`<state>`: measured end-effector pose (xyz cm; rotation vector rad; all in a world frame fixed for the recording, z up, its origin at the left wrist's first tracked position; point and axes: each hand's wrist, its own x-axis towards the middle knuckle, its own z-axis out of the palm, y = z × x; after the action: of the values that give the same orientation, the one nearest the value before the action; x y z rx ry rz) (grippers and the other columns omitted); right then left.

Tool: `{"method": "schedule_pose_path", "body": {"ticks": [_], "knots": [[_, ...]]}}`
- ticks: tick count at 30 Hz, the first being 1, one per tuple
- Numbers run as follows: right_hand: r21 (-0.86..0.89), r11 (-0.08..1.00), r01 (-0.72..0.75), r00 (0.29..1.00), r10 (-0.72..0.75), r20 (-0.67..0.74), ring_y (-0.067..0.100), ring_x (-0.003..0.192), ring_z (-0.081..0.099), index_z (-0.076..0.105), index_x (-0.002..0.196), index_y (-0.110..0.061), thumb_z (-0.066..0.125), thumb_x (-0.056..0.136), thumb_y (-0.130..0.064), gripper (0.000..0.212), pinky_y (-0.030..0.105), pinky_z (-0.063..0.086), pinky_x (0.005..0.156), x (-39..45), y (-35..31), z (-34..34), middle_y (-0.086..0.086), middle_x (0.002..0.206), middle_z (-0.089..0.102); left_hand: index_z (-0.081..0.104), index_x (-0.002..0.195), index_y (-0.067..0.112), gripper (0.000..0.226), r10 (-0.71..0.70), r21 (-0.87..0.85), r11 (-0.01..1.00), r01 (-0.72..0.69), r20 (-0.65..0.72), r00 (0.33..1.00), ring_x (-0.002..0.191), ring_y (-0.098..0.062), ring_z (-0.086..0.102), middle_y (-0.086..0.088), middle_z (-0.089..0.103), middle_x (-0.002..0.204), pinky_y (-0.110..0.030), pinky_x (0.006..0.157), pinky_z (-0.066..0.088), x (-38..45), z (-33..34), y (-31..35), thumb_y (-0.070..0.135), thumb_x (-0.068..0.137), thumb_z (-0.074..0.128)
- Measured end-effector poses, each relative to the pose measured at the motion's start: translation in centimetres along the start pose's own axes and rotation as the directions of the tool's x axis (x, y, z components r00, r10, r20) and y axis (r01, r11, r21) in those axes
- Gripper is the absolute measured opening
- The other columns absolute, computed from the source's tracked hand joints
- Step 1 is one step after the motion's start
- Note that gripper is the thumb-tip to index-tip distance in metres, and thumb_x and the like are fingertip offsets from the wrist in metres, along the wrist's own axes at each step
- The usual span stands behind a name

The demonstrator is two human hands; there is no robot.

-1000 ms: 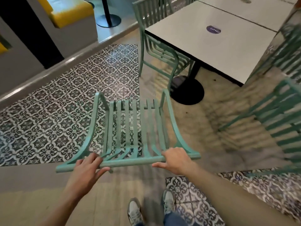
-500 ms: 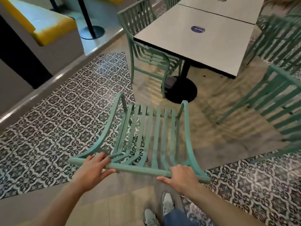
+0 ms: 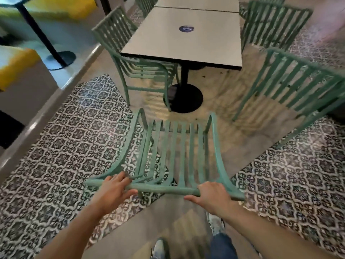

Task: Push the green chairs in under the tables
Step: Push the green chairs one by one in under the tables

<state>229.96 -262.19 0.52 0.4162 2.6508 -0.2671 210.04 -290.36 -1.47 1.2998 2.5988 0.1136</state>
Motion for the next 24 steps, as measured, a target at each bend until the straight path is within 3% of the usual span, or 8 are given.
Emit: {"method": "schedule_pose_path", "body": {"ticks": [7, 12, 15, 17, 18, 20, 22, 24], "knots": [[0.071, 0.989, -0.131, 0.988, 0.136, -0.067, 0.02, 0.077, 0.063, 0.059, 0.08, -0.027, 0.014, 0.062, -0.097, 0.085, 0.037, 0.052, 0.071, -0.3, -2.9, 2.3, -0.003, 0.08, 0.065, 0.054, 0.113, 0.035, 0.08, 0.032, 0.024, 0.999, -0.036, 0.162, 0.986, 0.1, -0.006, 0.049, 0.017, 0.048, 0.106, -0.033, 0.096, 0.039, -0.2, -0.9, -2.6, 0.081, 0.079, -0.002], [0.191, 0.958, -0.215, 0.97, 0.232, -0.071, 0.018, 0.091, 0.061, 0.061, 0.088, -0.029, 0.015, 0.065, -0.095, 0.083, 0.037, 0.049, 0.082, -1.0, -3.0, 1.9, -0.005, 0.092, 0.066, 0.058, 0.108, 0.036, 0.055, -0.261, -0.072, 0.961, 0.266, 0.069, 0.963, 0.109, -0.013, 0.046, 0.012, 0.051, 0.109, -0.039, 0.101, 0.035, 0.0, -0.4, -2.2, 0.072, 0.089, 0.022], [0.289, 0.885, -0.364, 0.861, 0.438, -0.257, 0.023, 0.116, 0.051, 0.062, 0.118, -0.025, 0.018, 0.073, -0.088, 0.089, 0.041, 0.038, 0.101, -2.1, -2.1, 1.6, -0.002, 0.119, 0.06, 0.055, 0.12, 0.022, 0.047, -0.535, -0.157, 0.839, 0.521, -0.059, 0.843, 0.115, -0.023, 0.044, -0.004, 0.049, 0.12, -0.045, 0.102, 0.036, 0.3, -1.1, -3.3, 0.058, 0.092, 0.043], [0.472, 0.77, -0.43, 0.656, 0.625, -0.423, 0.029, 0.115, 0.052, 0.06, 0.122, -0.015, 0.044, 0.077, -0.073, 0.075, 0.046, 0.04, 0.099, -3.1, -0.2, 2.3, 0.007, 0.123, 0.059, 0.049, 0.128, 0.013, 0.061, -0.774, -0.31, 0.597, 0.74, 0.018, 0.633, 0.114, -0.034, 0.048, -0.016, 0.049, 0.126, -0.048, 0.099, 0.042, 0.1, -0.9, -5.4, 0.056, 0.085, 0.053], [0.642, 0.629, -0.438, 0.528, 0.758, -0.383, 0.032, 0.116, 0.052, 0.056, 0.126, -0.013, 0.06, 0.076, -0.06, 0.069, 0.047, 0.042, 0.098, -3.7, 0.9, 2.9, 0.012, 0.126, 0.056, 0.046, 0.131, 0.012, 0.071, -0.855, -0.451, 0.393, 0.801, 0.142, 0.499, 0.111, -0.037, 0.052, -0.019, 0.051, 0.125, -0.05, 0.095, 0.045, 0.1, -1.0, -6.2, 0.058, 0.079, 0.059], [0.949, 0.108, -0.296, 0.351, 0.936, 0.003, 0.036, 0.118, 0.052, 0.047, 0.134, -0.011, 0.075, 0.071, -0.047, 0.078, 0.048, 0.046, 0.094, -4.2, 2.3, 3.8, 0.017, 0.133, 0.052, 0.049, 0.127, 0.008, 0.069, -0.835, -0.697, -0.07, 0.714, 0.432, 0.34, 0.101, -0.037, 0.058, -0.019, 0.057, 0.115, -0.052, 0.091, 0.05, -0.1, -1.1, -6.8, 0.053, 0.076, 0.066], [0.871, -0.49, -0.041, 0.462, 0.763, 0.451, 0.034, 0.104, 0.06, 0.054, 0.124, -0.008, 0.073, 0.08, -0.039, 0.057, 0.042, 0.052, 0.079, -3.8, 2.5, 3.8, 0.018, 0.12, 0.06, 0.057, 0.113, 0.007, 0.044, -0.635, -0.699, -0.46, 0.547, 0.69, 0.347, 0.095, -0.037, 0.058, -0.021, 0.058, 0.105, -0.053, 0.086, 0.052, -0.1, -1.6, -6.0, 0.04, 0.086, 0.065], [0.616, -0.787, 0.045, 0.609, 0.51, 0.607, 0.025, 0.073, 0.066, 0.061, 0.101, -0.01, 0.061, 0.09, -0.033, 0.025, 0.034, 0.054, 0.06, -3.3, 2.2, 3.6, 0.012, 0.085, 0.069, 0.059, 0.104, 0.008, 0.031, -0.493, -0.629, -0.646, 0.432, 0.776, 0.393, 0.093, -0.037, 0.058, -0.021, 0.059, 0.105, -0.052, 0.086, 0.052, 0.2, -2.2, -4.9, 0.036, 0.091, 0.061]]}}
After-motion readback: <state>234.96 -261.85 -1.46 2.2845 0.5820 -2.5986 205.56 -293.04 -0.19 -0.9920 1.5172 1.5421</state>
